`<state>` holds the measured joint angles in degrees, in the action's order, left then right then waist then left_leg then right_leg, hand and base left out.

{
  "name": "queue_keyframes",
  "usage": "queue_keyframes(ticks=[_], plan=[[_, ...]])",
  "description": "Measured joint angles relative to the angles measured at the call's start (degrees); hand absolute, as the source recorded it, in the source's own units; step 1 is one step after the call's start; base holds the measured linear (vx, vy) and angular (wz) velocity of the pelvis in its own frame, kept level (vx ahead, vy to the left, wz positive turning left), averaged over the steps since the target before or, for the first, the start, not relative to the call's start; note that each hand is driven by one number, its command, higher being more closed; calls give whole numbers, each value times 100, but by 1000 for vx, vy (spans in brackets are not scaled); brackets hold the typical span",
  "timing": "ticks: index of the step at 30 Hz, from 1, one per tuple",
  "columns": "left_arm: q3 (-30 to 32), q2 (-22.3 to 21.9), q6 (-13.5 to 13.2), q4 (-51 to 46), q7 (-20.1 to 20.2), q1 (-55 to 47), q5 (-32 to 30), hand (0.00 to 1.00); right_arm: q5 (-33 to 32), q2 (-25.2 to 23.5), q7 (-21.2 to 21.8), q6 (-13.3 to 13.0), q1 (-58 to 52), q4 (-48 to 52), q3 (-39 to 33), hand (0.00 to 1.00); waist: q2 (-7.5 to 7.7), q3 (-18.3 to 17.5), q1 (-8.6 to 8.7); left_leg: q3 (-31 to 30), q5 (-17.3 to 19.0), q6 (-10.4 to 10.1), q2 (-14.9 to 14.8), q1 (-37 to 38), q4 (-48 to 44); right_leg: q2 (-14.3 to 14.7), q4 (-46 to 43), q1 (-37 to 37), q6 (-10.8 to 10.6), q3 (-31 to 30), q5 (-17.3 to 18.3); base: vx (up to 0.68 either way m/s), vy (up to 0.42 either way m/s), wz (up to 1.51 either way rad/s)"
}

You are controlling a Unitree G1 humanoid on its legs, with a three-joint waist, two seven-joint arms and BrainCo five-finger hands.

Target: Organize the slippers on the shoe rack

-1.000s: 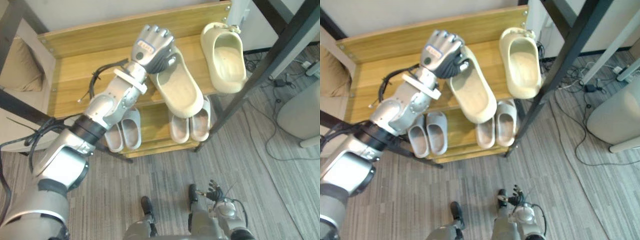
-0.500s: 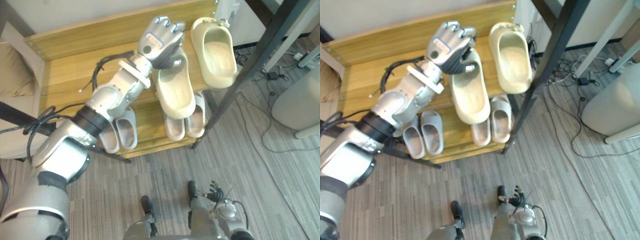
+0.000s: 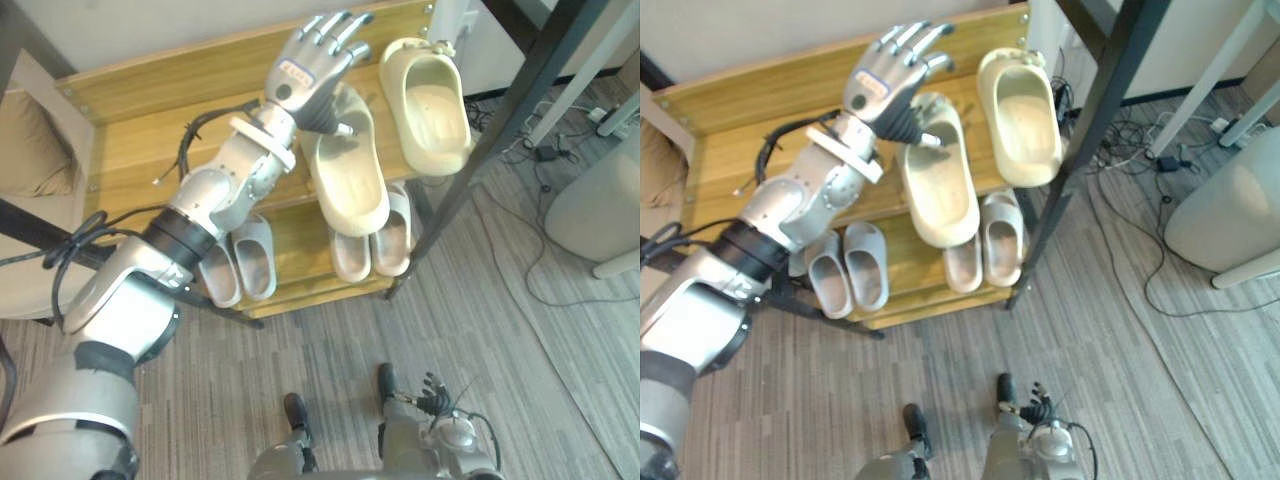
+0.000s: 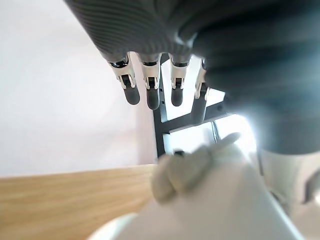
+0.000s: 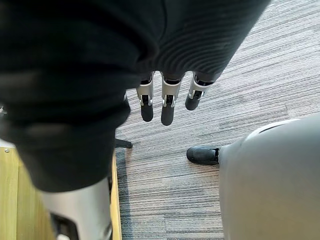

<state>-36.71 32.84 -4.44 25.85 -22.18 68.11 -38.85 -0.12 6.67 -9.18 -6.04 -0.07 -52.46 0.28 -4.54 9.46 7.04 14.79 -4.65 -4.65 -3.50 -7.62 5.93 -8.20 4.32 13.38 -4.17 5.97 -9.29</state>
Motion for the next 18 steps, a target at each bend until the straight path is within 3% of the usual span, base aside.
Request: queue_keyframes(ticks=[13, 18], plan=[[924, -131, 83, -304, -22, -354, 651, 0, 2, -34, 4, 23, -35, -2, 16, 0, 2, -9, -12, -158, -34, 38, 13, 67, 24, -34, 10, -166, -6, 153, 7, 3, 0, 6], [1753, -663, 96, -1117, -167, -1182, 1269, 0, 11, -88, -2, 103, -54, -13, 14, 0, 5, -20, -52, -310, -54, 31, 12, 118, 1, -41, 70, -339, -6, 321, 8, 35, -2, 15]])
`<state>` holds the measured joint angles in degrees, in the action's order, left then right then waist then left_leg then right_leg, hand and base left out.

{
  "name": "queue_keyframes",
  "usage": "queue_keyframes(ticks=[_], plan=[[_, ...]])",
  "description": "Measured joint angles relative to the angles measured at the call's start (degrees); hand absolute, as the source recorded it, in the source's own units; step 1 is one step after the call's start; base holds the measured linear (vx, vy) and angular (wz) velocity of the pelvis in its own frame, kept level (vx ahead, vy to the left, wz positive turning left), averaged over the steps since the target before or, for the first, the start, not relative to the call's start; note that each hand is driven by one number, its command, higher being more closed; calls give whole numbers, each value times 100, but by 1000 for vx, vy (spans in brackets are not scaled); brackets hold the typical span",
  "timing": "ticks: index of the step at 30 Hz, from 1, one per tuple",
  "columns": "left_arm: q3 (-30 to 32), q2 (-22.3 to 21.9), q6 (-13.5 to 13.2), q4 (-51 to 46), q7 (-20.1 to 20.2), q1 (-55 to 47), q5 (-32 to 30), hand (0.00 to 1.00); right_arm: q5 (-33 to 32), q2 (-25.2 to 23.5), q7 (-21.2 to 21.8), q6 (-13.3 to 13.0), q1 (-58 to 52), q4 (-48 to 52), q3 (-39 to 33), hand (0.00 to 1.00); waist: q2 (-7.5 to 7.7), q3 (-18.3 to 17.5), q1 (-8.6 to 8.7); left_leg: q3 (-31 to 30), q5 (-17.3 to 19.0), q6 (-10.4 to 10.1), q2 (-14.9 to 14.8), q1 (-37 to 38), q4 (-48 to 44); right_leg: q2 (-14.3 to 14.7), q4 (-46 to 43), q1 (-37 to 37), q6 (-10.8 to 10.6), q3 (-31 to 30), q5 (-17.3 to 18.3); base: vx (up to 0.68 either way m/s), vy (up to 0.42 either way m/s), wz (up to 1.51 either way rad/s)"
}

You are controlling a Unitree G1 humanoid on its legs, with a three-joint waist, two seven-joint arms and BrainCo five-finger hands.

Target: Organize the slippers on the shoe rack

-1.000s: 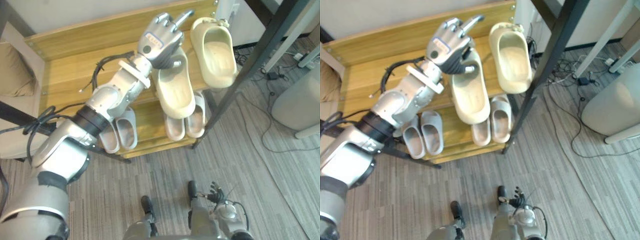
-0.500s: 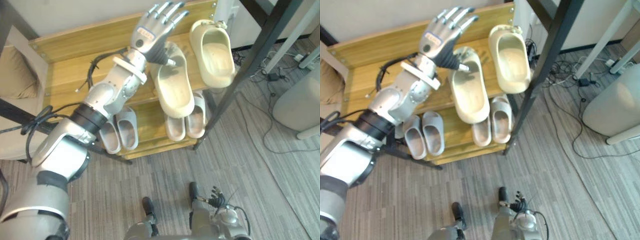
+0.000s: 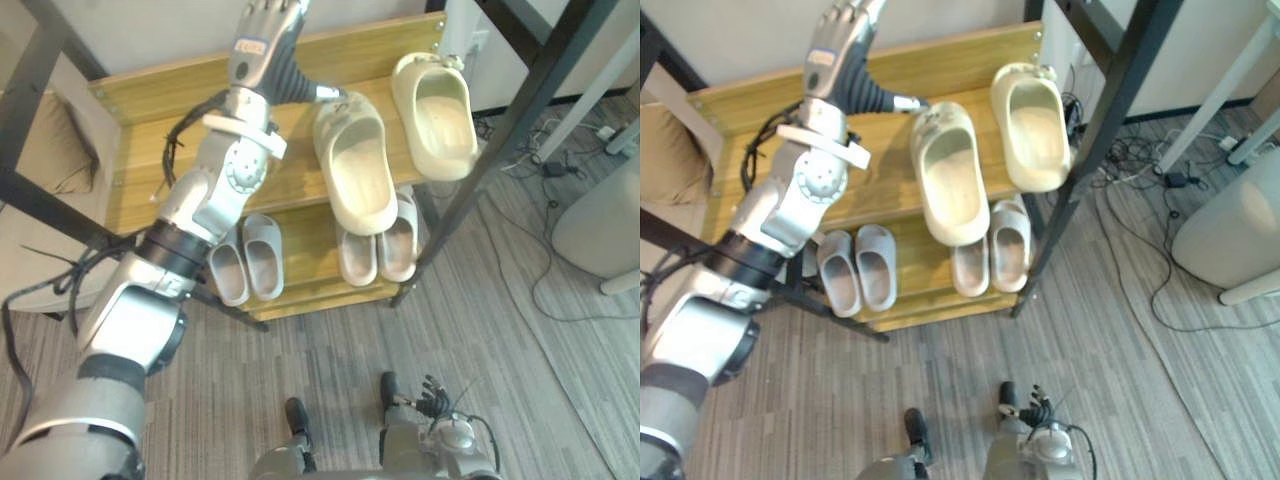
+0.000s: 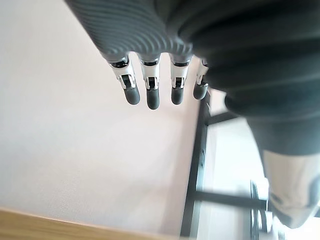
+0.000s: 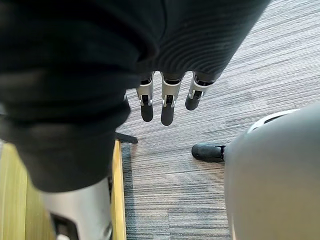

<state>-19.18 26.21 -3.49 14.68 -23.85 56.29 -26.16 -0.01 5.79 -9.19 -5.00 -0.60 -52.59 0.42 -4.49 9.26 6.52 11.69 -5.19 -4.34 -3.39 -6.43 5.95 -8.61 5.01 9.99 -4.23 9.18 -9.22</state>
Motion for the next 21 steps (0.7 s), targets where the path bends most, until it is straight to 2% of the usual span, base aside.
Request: queue_keyframes(ticks=[1, 3, 9, 10, 12, 14, 19, 21], plan=[[40, -37, 2, -38, -10, -45, 28, 0, 0, 0, 0, 1, -2, -1, 0, 0, 1, -1, -9, -2, 0, 0, 0, 2, 0, 0, 0, -4, 0, 2, 0, 25, -2, 5], [301, -398, -7, -472, -108, -485, 446, 0, 2, -2, -4, 45, -9, -1, 0, 0, 7, -7, -40, -46, -2, 2, 6, 25, 0, -13, 0, -57, -12, 48, 13, 18, 3, 8], [354, -1150, -133, -1147, -115, -1258, 1192, 0, 5, -7, -17, 119, -34, -2, 0, 0, 11, -44, -80, -174, -3, 5, 11, 78, 2, -32, 0, -189, -37, 181, 64, 10, 6, 12], [351, -1411, -138, -1333, -115, -1497, 1414, 0, 6, -6, -17, 150, -44, -1, 0, 0, 11, -56, -116, -193, -3, 4, 7, 94, 2, -32, 0, -217, -44, 201, 77, 9, 3, 4], [341, -1583, -169, -1411, -107, -1642, 1561, 0, 5, -6, -18, 166, -53, -2, 0, 0, 8, -73, -169, -196, -3, 4, 3, 95, 2, -32, 0, -219, -44, 206, 78, 6, 1, 2], [186, -1875, -234, -1480, -87, -1897, 1837, 0, 5, -7, -19, 186, -67, -1, 1, 0, 3, -101, -209, -259, -4, 5, -3, 119, 1, -33, 1, -280, -49, 267, 82, 24, 0, 10], [-197, -2206, -263, -1601, -8, -2270, 2212, 0, 6, -19, -22, 222, -125, 1, 14, 0, 1, -193, -308, -344, -1, 3, -21, 188, 3, -41, 2, -408, -59, 362, 125, 17, 1, 12], [-286, -2339, -315, -1602, 139, -2452, 2415, 0, 5, -22, -25, 226, -128, 7, 40, 0, 1, -211, -339, -394, 2, -1, -26, 156, 13, -43, 2, -409, -73, 424, 146, -12, 9, 10]])
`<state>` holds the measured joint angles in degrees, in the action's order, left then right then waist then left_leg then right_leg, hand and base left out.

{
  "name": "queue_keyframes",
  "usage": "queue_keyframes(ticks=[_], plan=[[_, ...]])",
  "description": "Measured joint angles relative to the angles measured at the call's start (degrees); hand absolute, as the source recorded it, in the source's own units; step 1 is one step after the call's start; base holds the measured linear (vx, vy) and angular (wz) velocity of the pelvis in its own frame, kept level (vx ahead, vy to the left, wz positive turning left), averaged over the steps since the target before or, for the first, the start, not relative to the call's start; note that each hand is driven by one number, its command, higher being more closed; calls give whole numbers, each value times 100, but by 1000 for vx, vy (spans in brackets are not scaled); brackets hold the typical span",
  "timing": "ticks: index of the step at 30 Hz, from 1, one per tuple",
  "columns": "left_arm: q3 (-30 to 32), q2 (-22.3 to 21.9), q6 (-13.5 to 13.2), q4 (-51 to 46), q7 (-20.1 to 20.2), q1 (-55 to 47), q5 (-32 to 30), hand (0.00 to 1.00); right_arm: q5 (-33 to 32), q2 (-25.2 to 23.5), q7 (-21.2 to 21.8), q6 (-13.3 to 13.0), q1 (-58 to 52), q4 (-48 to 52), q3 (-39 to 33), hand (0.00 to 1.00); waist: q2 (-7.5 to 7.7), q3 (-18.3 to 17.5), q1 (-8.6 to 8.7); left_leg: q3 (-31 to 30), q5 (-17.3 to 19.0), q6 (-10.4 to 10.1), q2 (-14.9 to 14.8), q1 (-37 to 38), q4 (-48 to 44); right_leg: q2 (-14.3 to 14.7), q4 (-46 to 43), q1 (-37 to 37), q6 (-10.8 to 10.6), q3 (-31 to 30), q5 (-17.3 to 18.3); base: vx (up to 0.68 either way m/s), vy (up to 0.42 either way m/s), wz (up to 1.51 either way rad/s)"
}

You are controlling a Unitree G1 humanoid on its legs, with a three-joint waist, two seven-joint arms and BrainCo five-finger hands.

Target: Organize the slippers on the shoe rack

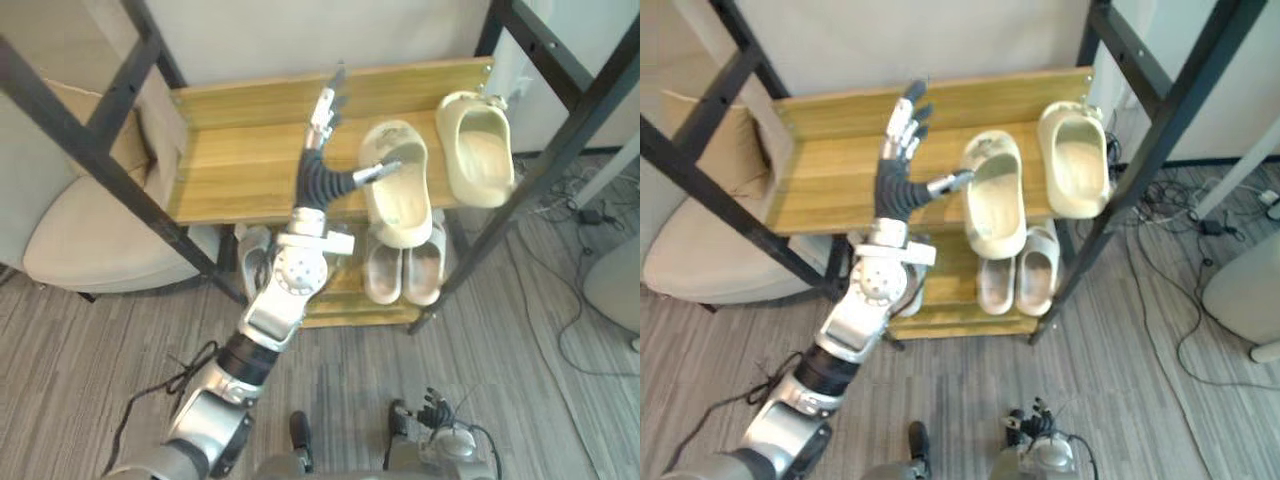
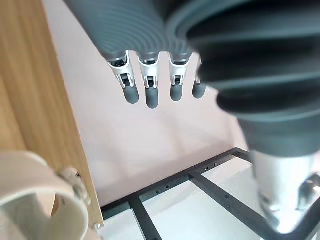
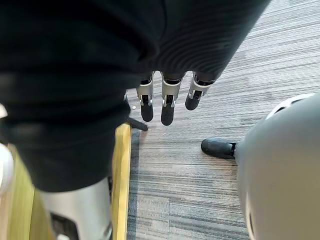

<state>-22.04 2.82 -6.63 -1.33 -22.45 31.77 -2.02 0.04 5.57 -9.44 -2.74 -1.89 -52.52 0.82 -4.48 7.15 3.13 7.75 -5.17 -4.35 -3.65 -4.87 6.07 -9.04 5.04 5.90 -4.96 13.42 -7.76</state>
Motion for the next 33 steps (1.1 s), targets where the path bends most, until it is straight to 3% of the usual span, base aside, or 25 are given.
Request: queue_keyframes(ticks=[16, 33], plan=[[-309, -131, 47, 325, 270, -1131, 218, 0, -2, -219, -63, 87, 77, -7, 212, 0, 102, -87, -105, -56, 79, -94, -72, 111, 15, 94, 48, -189, 13, 193, 146, 2, 4, 3], [-474, -141, -9, 777, 372, -1213, 227, 0, -4, -330, -197, 108, 251, -12, 282, 0, 299, -84, -119, -94, 91, -83, -96, 201, -12, 110, 53, -313, 29, 345, 157, 26, -1, 2]])
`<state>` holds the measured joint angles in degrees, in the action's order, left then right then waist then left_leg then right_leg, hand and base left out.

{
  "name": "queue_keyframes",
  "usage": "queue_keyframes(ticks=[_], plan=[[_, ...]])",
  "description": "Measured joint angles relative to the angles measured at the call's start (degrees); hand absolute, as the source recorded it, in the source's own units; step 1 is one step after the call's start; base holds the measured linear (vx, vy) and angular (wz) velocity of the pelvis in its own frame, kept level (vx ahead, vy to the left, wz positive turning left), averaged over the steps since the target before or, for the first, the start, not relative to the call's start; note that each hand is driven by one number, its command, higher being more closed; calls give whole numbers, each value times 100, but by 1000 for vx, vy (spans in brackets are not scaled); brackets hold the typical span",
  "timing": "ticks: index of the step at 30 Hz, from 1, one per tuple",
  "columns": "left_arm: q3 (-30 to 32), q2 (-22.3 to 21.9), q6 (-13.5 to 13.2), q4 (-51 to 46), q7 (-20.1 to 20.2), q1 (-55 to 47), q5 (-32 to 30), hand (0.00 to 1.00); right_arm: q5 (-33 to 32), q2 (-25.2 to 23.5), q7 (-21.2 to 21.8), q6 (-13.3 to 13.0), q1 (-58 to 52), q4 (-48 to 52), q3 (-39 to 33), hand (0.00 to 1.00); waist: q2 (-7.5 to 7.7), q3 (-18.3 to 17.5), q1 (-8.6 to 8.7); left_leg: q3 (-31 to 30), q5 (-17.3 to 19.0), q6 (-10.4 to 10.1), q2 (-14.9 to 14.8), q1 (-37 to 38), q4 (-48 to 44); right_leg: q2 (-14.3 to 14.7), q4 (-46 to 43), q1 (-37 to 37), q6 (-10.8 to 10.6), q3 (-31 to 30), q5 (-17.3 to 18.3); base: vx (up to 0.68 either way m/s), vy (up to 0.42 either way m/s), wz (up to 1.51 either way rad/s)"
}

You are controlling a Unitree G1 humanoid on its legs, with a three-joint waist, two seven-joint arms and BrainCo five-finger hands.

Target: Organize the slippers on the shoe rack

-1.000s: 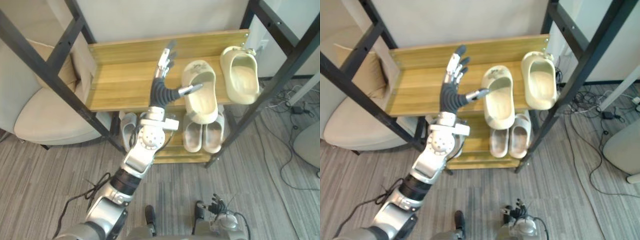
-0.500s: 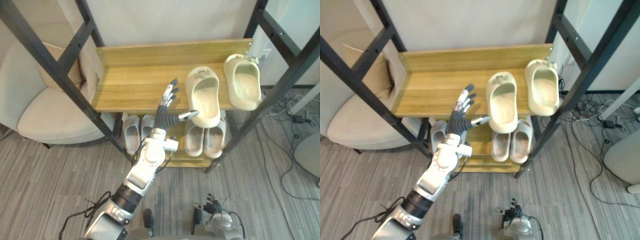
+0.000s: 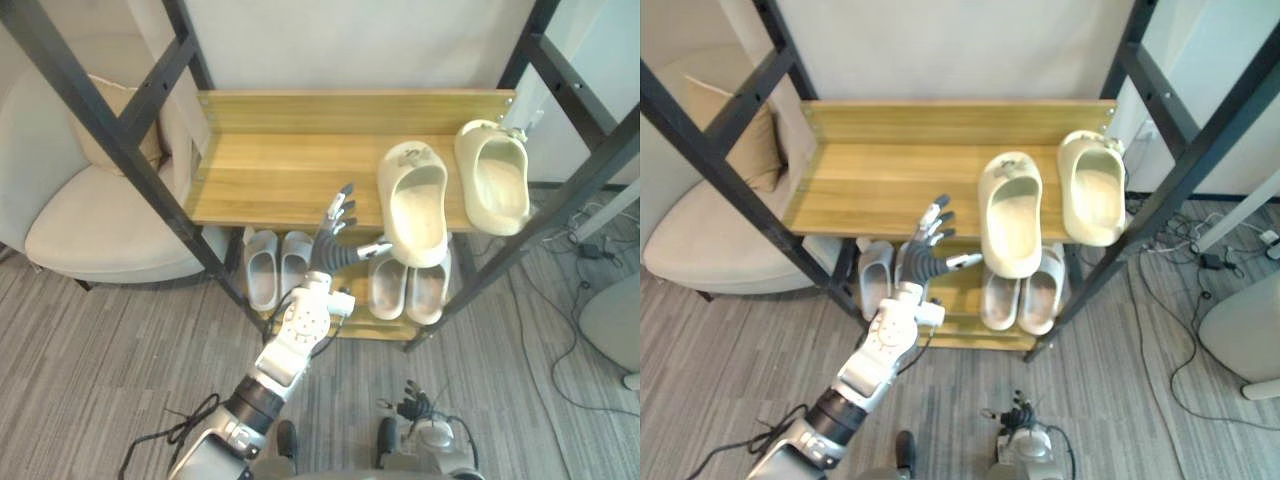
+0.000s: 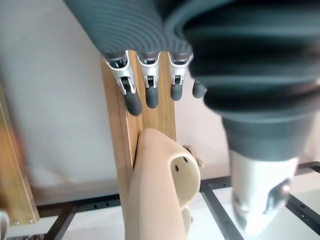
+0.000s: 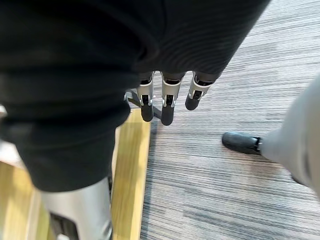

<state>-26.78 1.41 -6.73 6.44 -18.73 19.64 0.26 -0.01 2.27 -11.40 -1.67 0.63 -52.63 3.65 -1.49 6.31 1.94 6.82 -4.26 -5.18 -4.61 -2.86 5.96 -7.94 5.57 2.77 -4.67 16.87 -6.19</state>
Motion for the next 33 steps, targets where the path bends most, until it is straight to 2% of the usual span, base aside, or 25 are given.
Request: queue_keyframes(ticks=[10, 16, 20, 24, 30, 33], plan=[[-17, -4, -26, 151, -9, 195, -3, 0, -3, 4, -43, 14, -41, -9, -14, 0, 24, 13, 17, 39, 66, -43, -11, -19, 3, 10, 0, 42, -20, -44, 77, 1, 0, 0], [-13, -10, 131, 420, -20, 464, 4, 0, -4, -2, -51, 19, -41, 2, -85, 0, 38, 16, 98, 210, 100, -48, -35, -27, -1, 37, -2, 151, 11, -205, 39, 39, -3, -15], [-255, -194, 129, 376, -132, 520, -1, 0, -4, 3, -81, 41, -106, 3, -155, 0, 45, 6, 104, 220, 93, -48, -70, -111, -5, 39, -44, 234, 2, -239, 44, 61, -9, 1], [-309, -305, 275, 393, -134, 685, 0, 0, -4, -30, -83, 36, -67, 36, -243, 0, 41, 1, 108, 281, 93, -48, -68, -110, -5, 30, -45, 261, 6, -314, 31, -7, 4, -5], [-230, -473, 338, 428, -246, 874, -2, 0, -5, 0, -87, 43, -192, 65, -307, 0, 37, 2, 115, 368, 96, -45, -73, -139, -3, 21, -44, 348, 11, -397, -5, -18, 6, -9], [1, -495, 338, 437, -257, 1322, -11, 0, -5, -4, -87, 58, -273, 244, -341, 0, 26, -5, 117, 393, 73, -26, -72, -296, -3, 23, -45, 529, 18, -456, -42, -16, 5, -5]])
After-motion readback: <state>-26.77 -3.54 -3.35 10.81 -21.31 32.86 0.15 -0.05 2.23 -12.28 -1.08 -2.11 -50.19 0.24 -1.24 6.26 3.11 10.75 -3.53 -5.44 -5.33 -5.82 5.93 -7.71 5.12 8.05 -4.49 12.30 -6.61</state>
